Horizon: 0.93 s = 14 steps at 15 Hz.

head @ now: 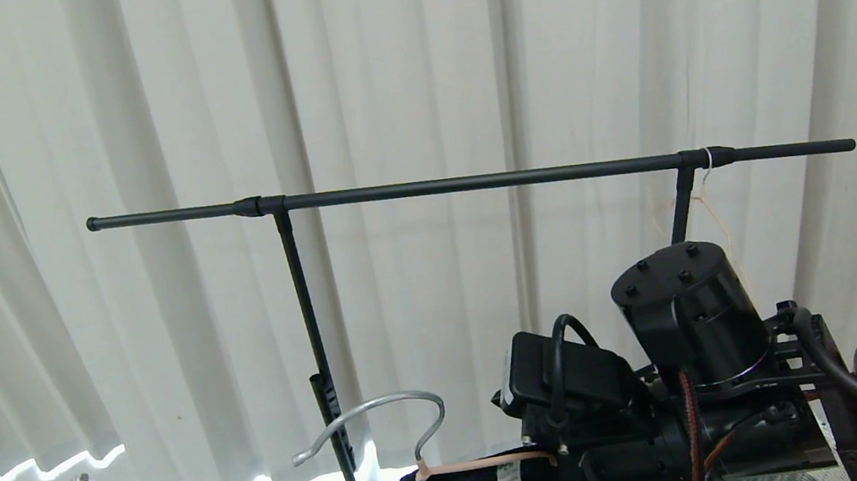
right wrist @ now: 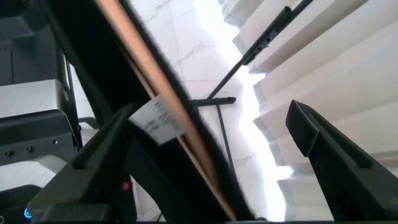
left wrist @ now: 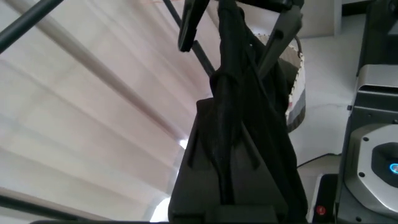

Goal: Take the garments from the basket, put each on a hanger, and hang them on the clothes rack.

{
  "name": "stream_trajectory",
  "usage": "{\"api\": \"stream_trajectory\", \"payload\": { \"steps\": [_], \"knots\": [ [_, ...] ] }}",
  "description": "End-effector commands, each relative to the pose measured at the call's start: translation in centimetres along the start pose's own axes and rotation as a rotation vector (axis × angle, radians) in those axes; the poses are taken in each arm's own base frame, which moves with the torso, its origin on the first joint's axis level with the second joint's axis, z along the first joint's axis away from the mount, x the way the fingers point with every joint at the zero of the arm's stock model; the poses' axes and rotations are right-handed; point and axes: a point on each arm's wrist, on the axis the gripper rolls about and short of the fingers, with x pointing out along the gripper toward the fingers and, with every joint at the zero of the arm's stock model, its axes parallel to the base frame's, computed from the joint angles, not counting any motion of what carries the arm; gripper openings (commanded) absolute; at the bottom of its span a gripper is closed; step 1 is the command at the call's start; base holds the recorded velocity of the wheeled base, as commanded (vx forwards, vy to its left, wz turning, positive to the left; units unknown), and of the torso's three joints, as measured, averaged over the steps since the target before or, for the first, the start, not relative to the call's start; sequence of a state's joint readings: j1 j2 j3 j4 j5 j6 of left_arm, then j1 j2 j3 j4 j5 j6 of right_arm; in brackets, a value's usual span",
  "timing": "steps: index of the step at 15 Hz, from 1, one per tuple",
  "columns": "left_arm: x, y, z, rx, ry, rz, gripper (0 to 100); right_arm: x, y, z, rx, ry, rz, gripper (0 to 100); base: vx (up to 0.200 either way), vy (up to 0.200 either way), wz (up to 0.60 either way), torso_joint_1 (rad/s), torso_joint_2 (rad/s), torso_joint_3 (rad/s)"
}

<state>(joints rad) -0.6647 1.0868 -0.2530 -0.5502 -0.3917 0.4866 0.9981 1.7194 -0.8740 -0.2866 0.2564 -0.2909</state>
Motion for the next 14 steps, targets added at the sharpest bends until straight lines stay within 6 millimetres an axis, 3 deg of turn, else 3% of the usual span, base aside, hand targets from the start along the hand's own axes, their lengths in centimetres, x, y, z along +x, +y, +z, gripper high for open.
{"api": "stream_trajectory", "payload": {
  "steps": [1,3,4,13,14],
  "knots": [
    [-0.02,-0.02,0.09,0.002,-0.005,-0.001,0,0.14,0.00,-0.07,0.000,0.004,0.001,100,0.000,0.000,0.00,0.000,0.00,0.000],
    [-0.02,-0.02,0.09,0.002,-0.005,-0.001,0,0.14,0.00,-0.07,-0.001,0.003,0.003,100,0.000,0.000,0.00,0.000,0.00,0.000],
    [-0.02,-0.02,0.09,0.002,-0.005,-0.001,0,0.14,0.00,-0.06,-0.002,0.002,0.002,0,0.000,0.000,0.00,0.000,0.00,0.000],
    [0.03,-0.06,-0.02,0.006,0.001,-0.003,0,-0.35,0.02,0.30,-0.010,-0.017,-0.006,0,0.000,0.000,0.00,0.000,0.00,0.000],
    [0.07,-0.05,-0.10,0.016,0.007,-0.001,100,-0.52,0.05,0.36,-0.011,-0.021,-0.008,0,0.000,0.000,0.00,0.000,0.00,0.000]
  ]
}}
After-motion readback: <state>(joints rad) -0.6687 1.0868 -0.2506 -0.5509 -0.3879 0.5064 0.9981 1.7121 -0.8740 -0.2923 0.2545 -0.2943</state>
